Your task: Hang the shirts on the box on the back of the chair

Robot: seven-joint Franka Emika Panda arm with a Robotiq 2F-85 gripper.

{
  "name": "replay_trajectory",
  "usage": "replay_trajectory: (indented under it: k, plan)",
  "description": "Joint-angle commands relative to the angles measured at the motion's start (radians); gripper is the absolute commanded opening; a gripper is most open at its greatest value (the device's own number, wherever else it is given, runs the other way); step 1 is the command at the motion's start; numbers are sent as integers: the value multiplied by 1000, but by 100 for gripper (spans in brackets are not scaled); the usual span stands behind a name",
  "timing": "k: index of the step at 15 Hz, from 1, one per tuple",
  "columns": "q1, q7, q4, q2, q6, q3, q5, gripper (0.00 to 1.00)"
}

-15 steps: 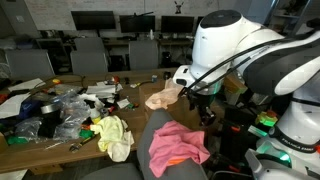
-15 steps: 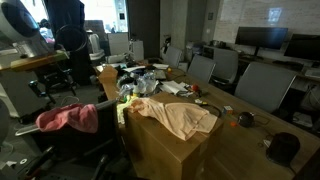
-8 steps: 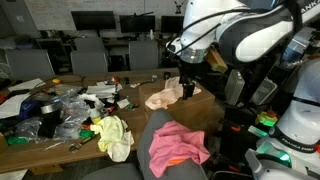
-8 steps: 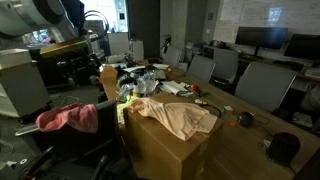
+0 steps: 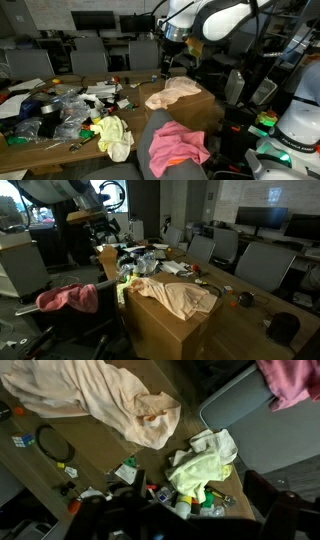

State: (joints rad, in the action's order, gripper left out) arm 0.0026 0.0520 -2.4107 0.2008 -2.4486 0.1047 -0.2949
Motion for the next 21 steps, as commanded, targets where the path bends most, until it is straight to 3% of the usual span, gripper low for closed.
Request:
replay_trajectory:
  k: [1,10,21]
  plan:
    - [-19,89,170,-193,18,-9,-37,100]
    - [-21,107,394,-508,136,-145,21,100]
    - [-131,-99,498,-682,235,-141,379,100]
